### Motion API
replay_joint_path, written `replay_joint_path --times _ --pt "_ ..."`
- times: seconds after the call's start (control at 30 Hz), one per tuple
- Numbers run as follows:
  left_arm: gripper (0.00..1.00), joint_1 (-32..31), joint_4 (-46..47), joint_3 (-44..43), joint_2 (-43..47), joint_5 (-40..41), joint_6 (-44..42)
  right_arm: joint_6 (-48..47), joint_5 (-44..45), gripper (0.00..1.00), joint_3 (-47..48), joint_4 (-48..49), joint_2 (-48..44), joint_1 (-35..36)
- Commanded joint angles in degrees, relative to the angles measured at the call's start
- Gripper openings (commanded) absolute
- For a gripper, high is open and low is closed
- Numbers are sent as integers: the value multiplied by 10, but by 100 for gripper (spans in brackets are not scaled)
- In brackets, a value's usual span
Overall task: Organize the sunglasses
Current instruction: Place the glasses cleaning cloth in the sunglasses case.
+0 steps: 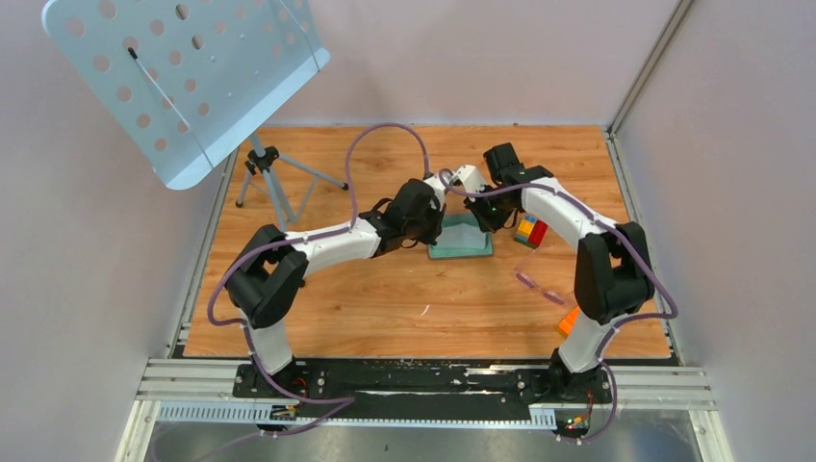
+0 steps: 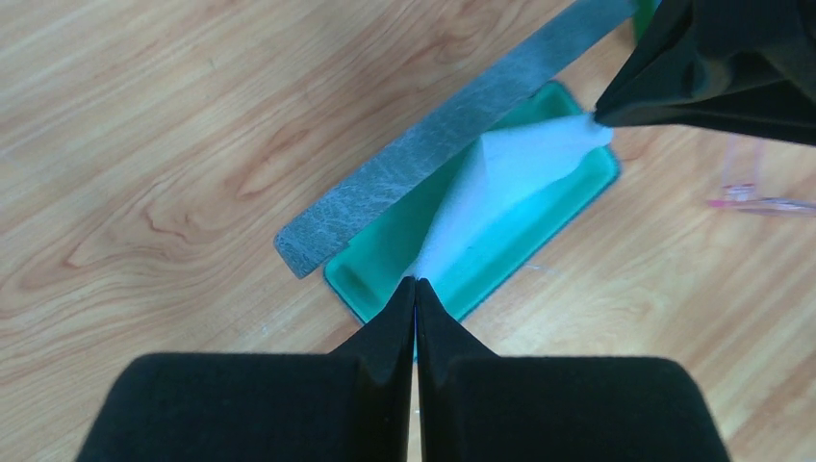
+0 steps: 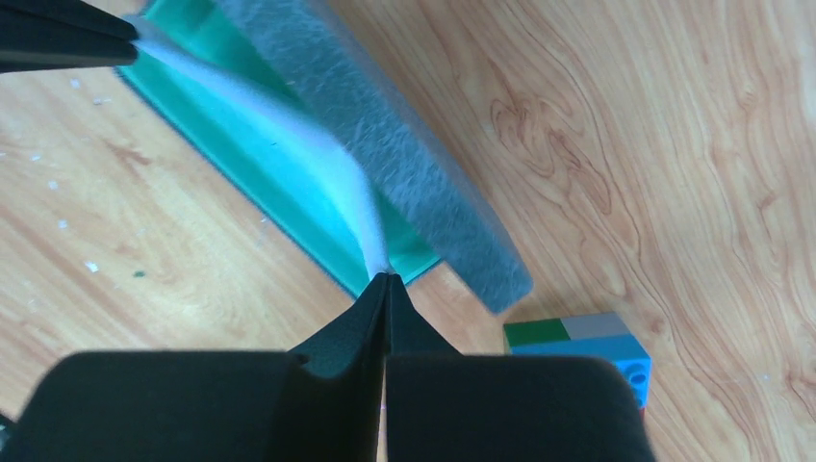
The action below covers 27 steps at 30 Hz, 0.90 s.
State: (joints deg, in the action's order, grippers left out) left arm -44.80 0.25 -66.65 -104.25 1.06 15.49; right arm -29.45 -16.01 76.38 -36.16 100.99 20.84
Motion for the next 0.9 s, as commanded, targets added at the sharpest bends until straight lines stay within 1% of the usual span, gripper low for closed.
replay_joint_path --times 0.0,0.33,0.47,0.63,0.87 --pt "0 -3 13 15 51 -28 20 21 -25 0 -17 -37 -53 4" --pt "0 -23 18 89 127 -49 59 37 -54 0 -68 -72 -135 6" --pt "0 -34 15 106 143 -55 70 40 -70 0 -100 -79 -160 12" --pt "0 -40 17 111 126 -59 79 30 -63 0 -120 -79 -157 13" --pt "0 -40 15 91 67 -38 71 22 -31 0 -94 -65 -95 12"
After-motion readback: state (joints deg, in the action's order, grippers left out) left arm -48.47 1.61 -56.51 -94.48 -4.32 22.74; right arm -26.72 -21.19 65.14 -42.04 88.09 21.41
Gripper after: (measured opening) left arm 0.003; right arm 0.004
